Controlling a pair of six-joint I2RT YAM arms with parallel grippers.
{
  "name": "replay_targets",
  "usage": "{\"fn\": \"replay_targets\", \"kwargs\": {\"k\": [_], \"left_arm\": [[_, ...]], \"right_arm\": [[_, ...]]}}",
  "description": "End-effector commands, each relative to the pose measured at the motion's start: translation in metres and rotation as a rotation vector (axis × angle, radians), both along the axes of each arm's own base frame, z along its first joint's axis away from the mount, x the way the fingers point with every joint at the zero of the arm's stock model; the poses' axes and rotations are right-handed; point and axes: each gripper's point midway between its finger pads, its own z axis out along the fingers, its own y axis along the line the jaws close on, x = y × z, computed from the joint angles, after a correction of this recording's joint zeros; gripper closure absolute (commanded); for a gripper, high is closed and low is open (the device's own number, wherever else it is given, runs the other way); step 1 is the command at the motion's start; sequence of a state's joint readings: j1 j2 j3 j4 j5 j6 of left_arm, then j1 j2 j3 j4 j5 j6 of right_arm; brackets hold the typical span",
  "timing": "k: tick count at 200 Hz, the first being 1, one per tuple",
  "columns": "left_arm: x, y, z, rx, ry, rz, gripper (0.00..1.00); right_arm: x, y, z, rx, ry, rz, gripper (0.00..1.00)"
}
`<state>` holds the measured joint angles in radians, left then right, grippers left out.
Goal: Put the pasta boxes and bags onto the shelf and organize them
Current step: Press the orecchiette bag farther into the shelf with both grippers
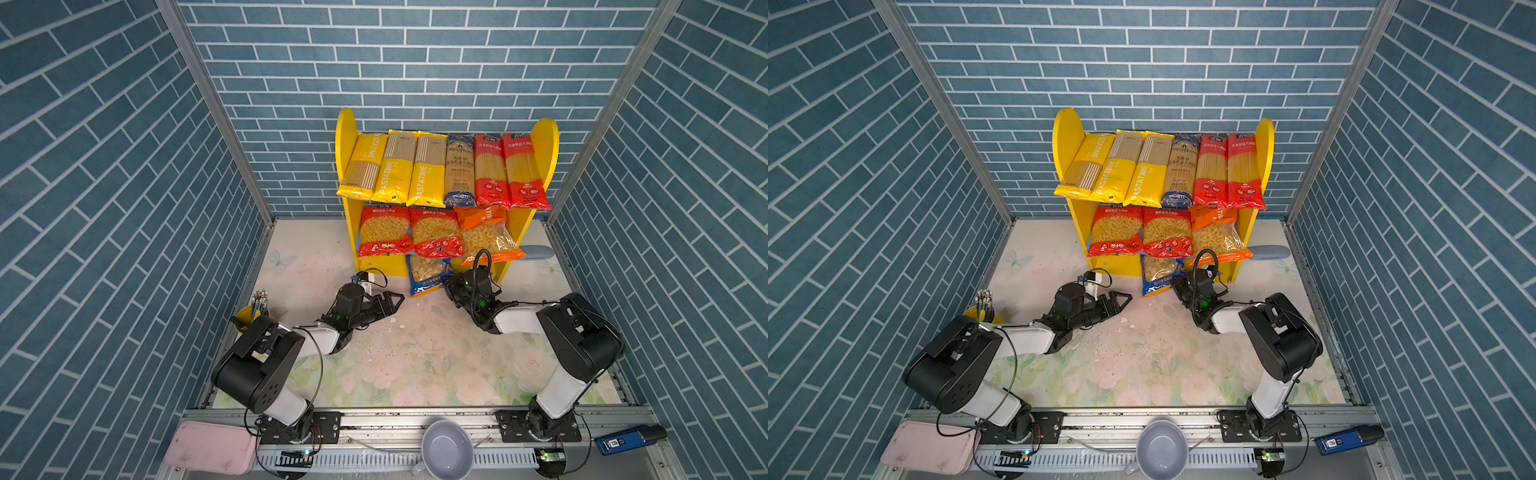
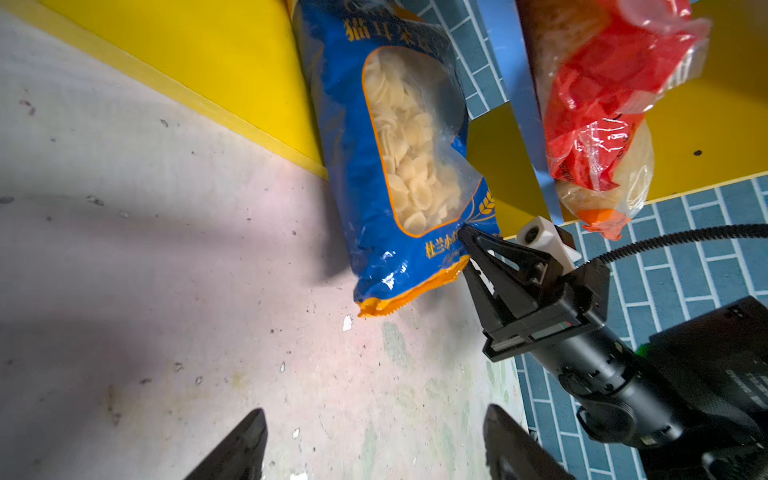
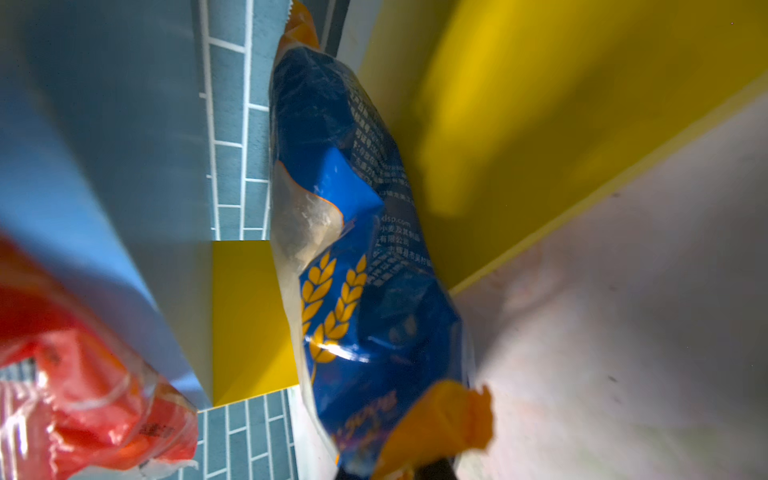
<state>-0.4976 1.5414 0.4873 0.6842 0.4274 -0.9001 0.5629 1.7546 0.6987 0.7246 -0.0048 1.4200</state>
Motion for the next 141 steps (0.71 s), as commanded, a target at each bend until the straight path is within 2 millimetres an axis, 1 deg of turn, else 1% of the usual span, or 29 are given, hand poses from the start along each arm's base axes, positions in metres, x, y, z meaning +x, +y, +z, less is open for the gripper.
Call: {"fn": "replay_targets", "kwargs": {"k": [1,17,34,55,70,91,106,121,141], "left_arm": [[-0.001,0.003,-0.003,0.012,-0.004,0.003,0.18],[-0.001,0.003,-0.003,0.008,-0.004,0.002,0.18],[-0.003,0.004,-0.006,0.013,0.0,0.006,0.18],[-0.005,0.005,-0.01,0.009,0.006,0.01,0.18],[-0.006,0.006,-0.012,0.002,0.009,0.012,0.18],[-0.007,0.007,-0.012,0.002,0.008,0.013,0.18],[-0.008,0.008,-0.012,0.003,0.007,0.015,0.17],[-0.008,0.009,-0.011,0.004,0.006,0.017,0.17],[-0.007,0.01,-0.01,0.002,0.005,0.018,0.17]], "right_arm": [[0.027,0.017,0.05,0.206,-0.15,-0.047,0.95],[0.032,0.019,0.049,0.27,-0.168,-0.087,0.96],[0.036,0.019,0.046,0.33,-0.18,-0.153,0.98],[0.036,0.02,0.036,0.401,-0.173,-0.226,1.0],[0.036,0.026,0.026,0.437,-0.149,-0.245,1.0],[0.033,0.035,0.015,0.456,-0.12,-0.266,1.0],[0.031,0.037,0.013,0.456,-0.11,-0.274,1.0],[0.029,0.036,0.01,0.445,-0.103,-0.277,1.0],[0.028,0.027,0.005,0.438,-0.094,-0.293,1.0]]}}
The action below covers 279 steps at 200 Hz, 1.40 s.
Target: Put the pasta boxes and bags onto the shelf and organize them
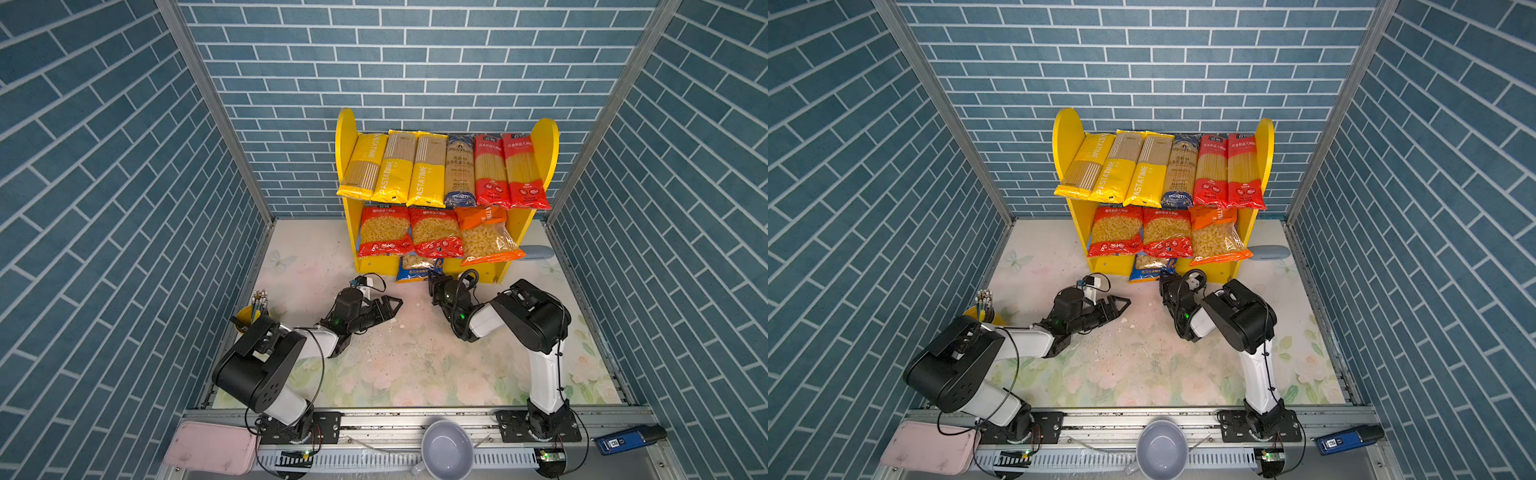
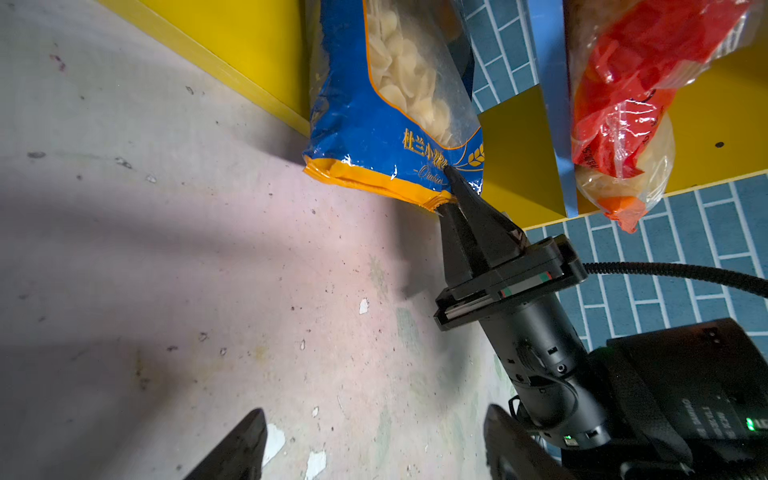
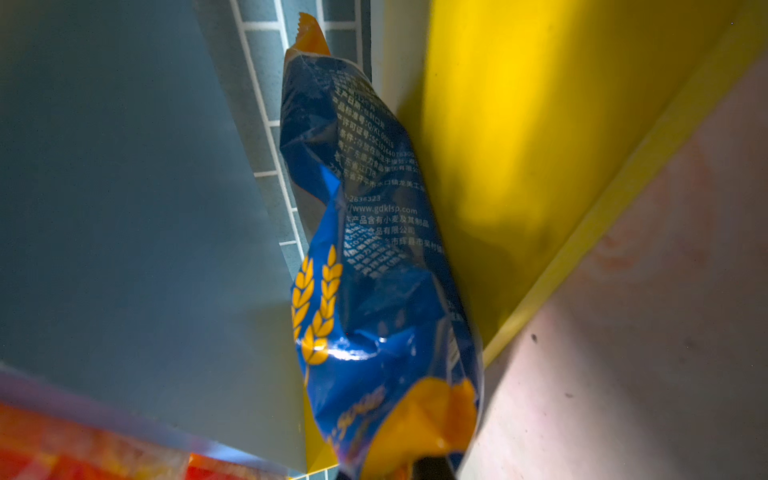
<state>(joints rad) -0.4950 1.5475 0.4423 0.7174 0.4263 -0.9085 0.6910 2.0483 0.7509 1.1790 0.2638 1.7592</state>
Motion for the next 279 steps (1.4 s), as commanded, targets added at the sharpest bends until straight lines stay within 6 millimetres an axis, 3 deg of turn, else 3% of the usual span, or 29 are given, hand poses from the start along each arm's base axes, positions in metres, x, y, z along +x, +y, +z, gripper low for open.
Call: {"fn": "replay_targets", "kwargs": {"k": [1,55,67,87,156,185,232,279], "left_arm": [[0.001,0.005,0.003,-0.003,-0.017,0.011,0.17],[0.003,0.005,0.008,-0.005,-0.029,0.012,0.17],[0.002,0.006,0.009,0.0,-0.032,0.011,0.17],[0.002,0.007,0.007,0.014,-0.034,0.008,0.18],[0.002,0.01,0.011,0.021,-0.045,0.01,0.17],[0.001,0.015,0.013,0.026,-0.051,0.016,0.17],[0.0,0.022,0.024,0.066,-0.089,0.018,0.15],[-0.013,0.047,0.048,0.223,-0.166,0.04,0.12]], "right_arm": [[0.007,-0.008,0.015,0.097,-0.029,-0.061,1.0],[0.003,-0.003,0.006,0.068,-0.013,0.024,1.0],[0.001,0.0,0.009,0.077,-0.022,0.044,0.92],[-0.003,0.005,0.007,0.056,-0.001,0.084,0.89],[0.002,0.018,0.0,0.087,0.019,0.09,0.92],[-0.003,0.011,0.003,0.106,-0.005,0.088,0.8],[-0.031,-0.002,-0.002,0.083,0.017,0.146,0.62],[-0.075,-0.017,-0.008,-0.046,0.045,0.259,0.59]]}}
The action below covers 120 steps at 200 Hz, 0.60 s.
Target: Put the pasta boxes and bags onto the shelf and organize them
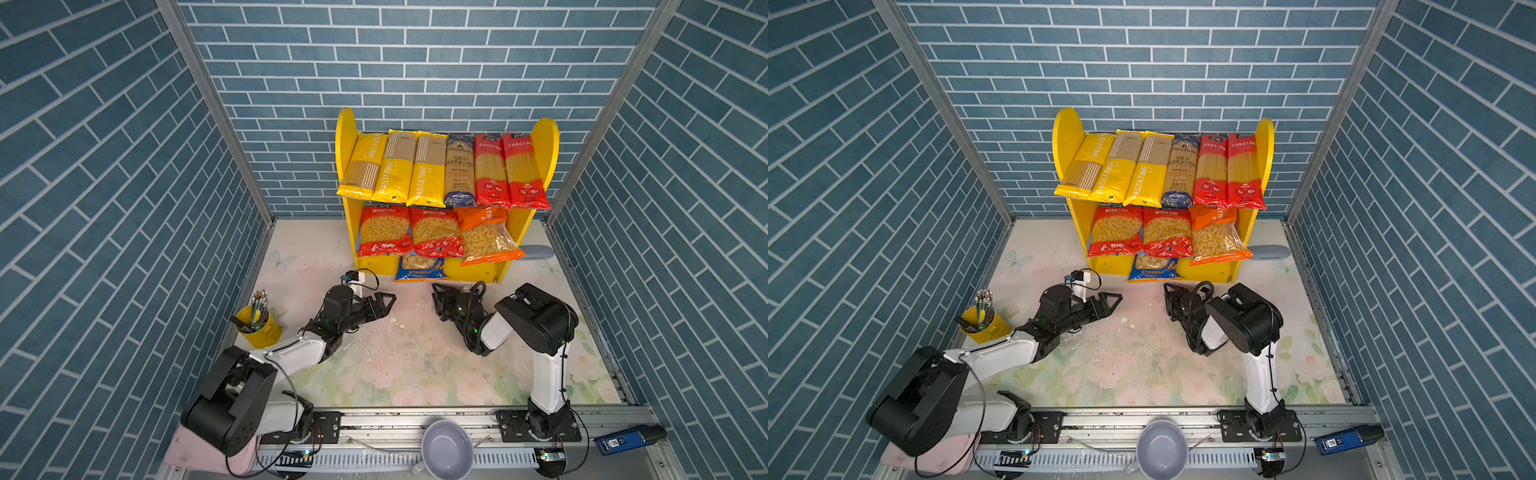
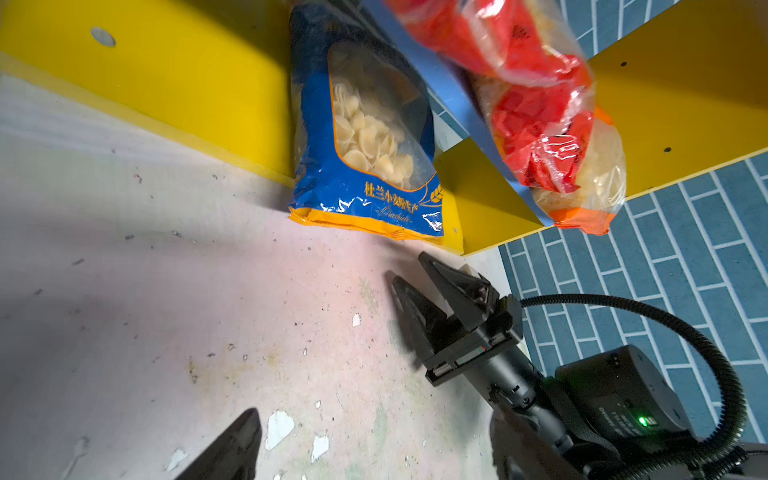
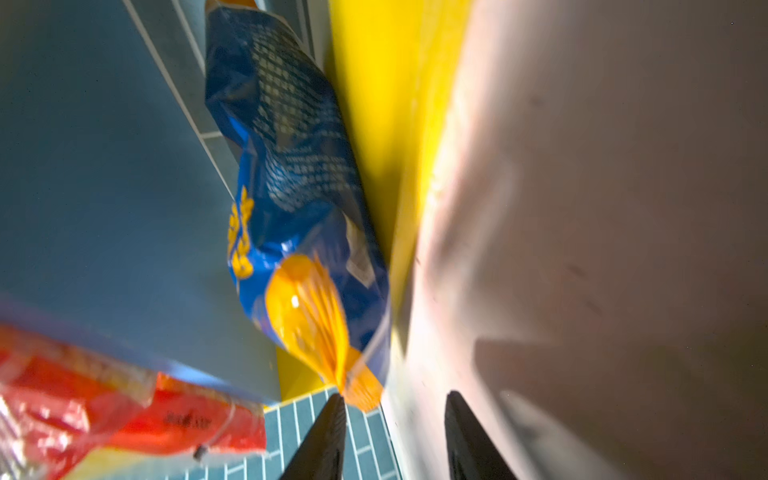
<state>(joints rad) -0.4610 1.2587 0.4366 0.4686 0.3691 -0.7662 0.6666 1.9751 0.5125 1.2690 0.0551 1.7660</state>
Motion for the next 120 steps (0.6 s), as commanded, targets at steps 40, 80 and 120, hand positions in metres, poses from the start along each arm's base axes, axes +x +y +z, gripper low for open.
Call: {"fn": "replay_targets", "kwargs": {"k": [40,80,120], "left_arm": [[-0.018,0.053,0.032,0.293,-0.109,0.1,0.1],[-0.021,0.091,0.054,0.487,-0.164,0.205,0.1],[-0.014,0.127,0.071,0.651,-0.237,0.348,0.09]], "right_arm": [[-0.061,-0.033,0.017,-0.379,-0.036,0.214,0.62],[-0.086,-0.091,0.042,-0.828,-0.047,0.257,0.65],[-0.085,-0.147,0.089,-1.169,-0.141,0.153,0.63]]}}
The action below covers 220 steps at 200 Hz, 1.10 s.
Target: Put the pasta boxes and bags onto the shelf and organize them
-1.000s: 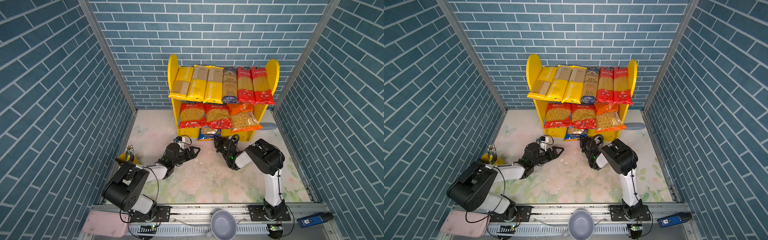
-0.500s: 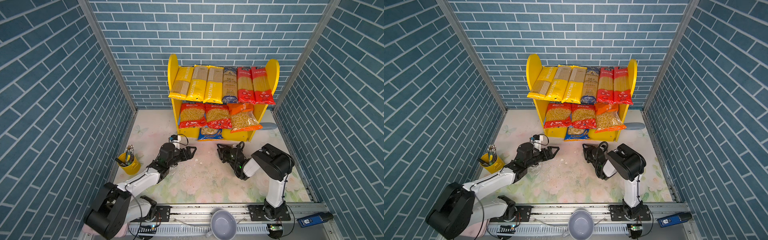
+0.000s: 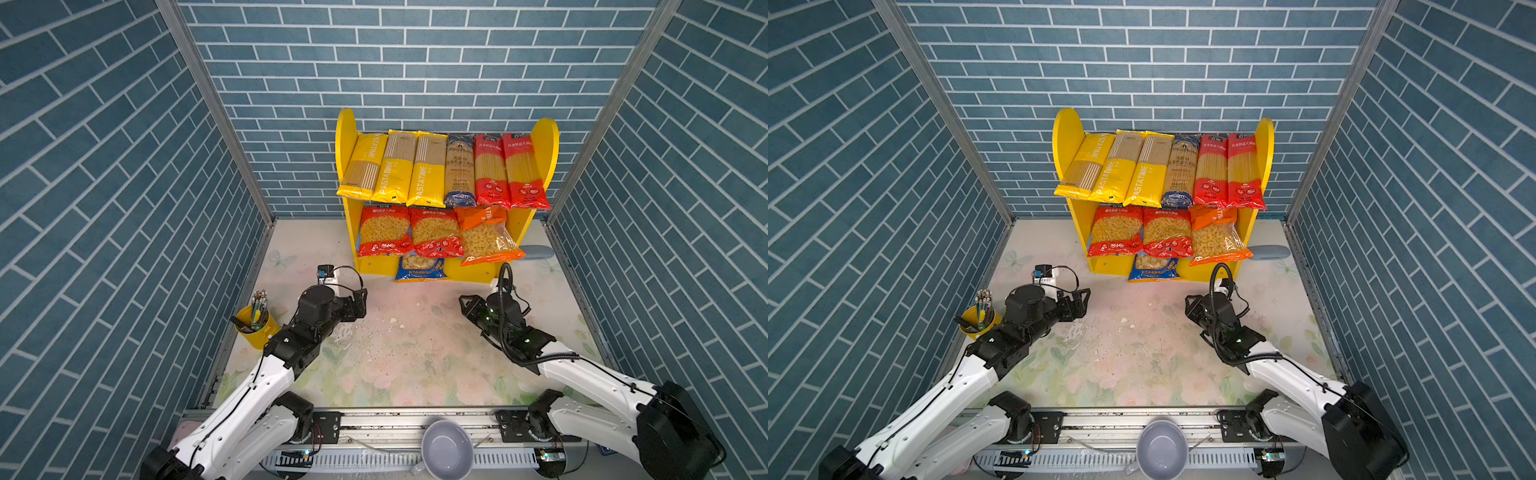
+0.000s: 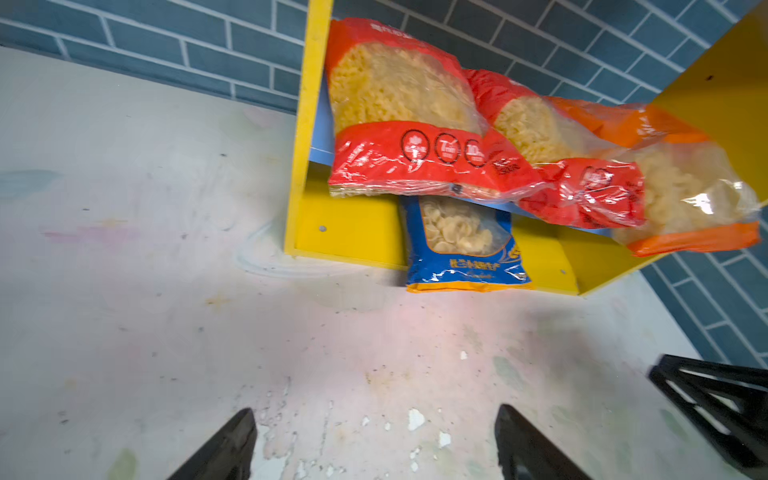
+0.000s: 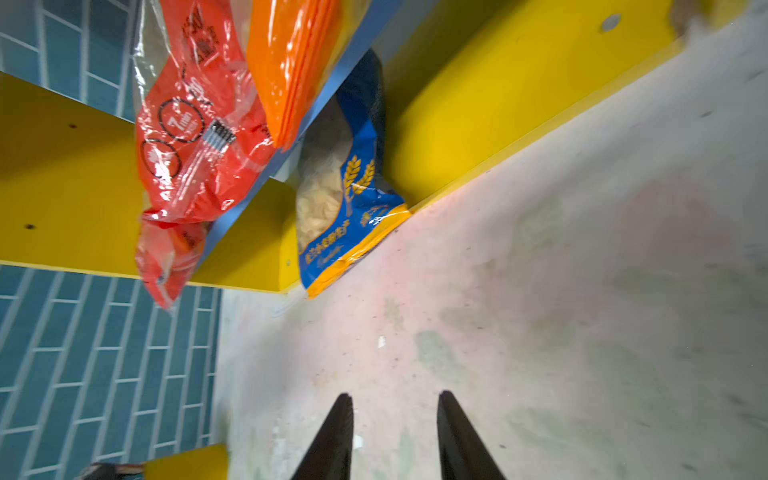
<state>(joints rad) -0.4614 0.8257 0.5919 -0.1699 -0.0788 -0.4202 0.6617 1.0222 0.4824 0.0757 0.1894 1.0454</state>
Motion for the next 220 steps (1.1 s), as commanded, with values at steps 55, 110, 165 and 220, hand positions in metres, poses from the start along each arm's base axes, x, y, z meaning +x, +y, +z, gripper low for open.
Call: {"fn": "replay_targets", "kwargs": {"k": [55,110,165,220], "left_arm": [[0.03,0.056,0.037,0.388,-0.303,0.222,0.08],[0.067,0.097,0.02,0.538,-0.339,0.462,0.05],[0.066,0.119,-0.043,0.585,-0.264,0.445,0.0],[0.081,0.14,-0.073,0.541,-0.277,0.457,0.0]], "right_arm": [[0.025,-0.111,0.079,-0.717,-0.388,-0.24,0.44],[0.062,-0.181,0.074,-0.958,-0.339,-0.44,0.39],[0.067,-0.216,0.023,-0.952,-0.25,-0.442,0.41],[0.081,-0.227,-0.005,-0.975,-0.261,-0.45,0.41]]}}
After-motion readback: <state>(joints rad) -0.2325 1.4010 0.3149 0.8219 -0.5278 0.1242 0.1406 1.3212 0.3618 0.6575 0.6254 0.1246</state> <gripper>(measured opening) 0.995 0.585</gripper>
